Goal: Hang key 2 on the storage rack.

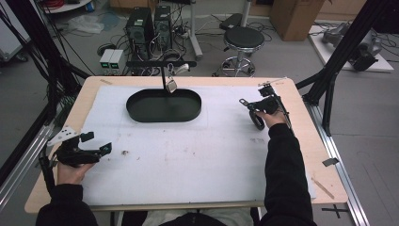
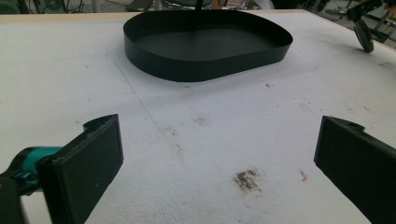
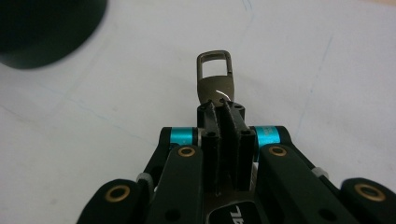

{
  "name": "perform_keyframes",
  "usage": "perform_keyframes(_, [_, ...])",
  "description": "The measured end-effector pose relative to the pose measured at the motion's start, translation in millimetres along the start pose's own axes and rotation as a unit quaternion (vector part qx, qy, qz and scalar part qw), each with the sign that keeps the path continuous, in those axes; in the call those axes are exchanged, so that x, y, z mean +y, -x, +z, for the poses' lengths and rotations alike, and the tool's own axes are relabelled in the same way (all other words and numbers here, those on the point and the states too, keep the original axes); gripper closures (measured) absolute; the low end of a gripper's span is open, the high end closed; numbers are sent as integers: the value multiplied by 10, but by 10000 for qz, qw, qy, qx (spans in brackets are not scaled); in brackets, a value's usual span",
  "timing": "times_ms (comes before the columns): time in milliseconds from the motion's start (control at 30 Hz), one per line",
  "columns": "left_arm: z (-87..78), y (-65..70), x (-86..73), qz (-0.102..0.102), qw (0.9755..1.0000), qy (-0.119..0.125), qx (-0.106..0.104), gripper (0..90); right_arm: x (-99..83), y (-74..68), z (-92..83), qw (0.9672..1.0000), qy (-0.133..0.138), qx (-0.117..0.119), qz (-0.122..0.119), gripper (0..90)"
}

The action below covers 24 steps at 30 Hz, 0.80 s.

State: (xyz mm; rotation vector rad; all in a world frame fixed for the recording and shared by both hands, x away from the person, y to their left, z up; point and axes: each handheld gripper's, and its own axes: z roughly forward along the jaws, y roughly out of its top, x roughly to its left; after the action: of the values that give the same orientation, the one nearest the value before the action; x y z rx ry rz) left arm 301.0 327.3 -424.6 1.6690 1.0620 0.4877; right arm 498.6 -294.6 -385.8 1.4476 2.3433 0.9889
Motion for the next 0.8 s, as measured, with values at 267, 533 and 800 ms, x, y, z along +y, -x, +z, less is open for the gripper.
perform_keyframes(267, [12, -4, -1, -21, 10000, 11, -7, 17, 44, -15, -229, 9978, 548, 345, 127, 860])
perform_keyframes(533, [18, -9, -2, -17, 10000, -3, -8, 17, 76, -60, -405, 9956, 762, 534, 70, 860])
perform_keyframes(800, [35, -17, -5, -26, 10000, -25, -19, 18, 192, -206, -539, 9936, 886, 691, -141, 859])
